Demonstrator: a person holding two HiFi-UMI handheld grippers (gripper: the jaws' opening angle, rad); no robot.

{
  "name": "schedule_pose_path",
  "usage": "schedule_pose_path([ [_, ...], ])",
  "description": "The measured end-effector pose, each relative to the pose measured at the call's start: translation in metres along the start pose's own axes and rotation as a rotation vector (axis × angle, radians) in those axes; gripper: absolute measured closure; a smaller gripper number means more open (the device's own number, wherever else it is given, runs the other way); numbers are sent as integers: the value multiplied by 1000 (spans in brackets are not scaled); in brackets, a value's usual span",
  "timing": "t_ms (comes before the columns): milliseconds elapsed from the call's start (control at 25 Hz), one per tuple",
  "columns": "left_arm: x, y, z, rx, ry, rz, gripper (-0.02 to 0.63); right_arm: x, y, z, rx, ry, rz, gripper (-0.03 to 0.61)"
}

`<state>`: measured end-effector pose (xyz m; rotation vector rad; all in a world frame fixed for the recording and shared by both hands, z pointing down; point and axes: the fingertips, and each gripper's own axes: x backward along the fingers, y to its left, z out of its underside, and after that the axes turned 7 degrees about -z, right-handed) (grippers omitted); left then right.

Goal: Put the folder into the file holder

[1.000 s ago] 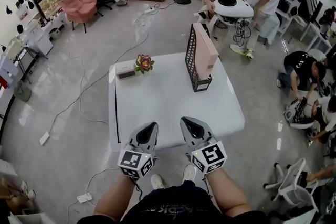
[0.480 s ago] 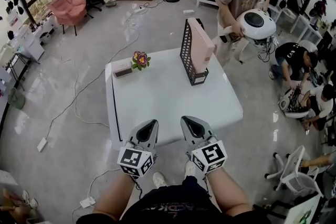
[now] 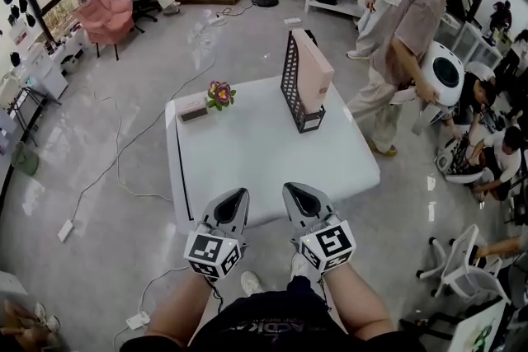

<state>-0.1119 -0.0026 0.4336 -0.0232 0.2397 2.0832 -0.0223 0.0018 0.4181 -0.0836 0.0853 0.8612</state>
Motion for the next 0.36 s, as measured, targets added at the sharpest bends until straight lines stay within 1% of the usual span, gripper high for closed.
schedule_pose_path([
  [360,7,-1,4,10,-3,14,611,5,8,1,4,-1,18,578],
])
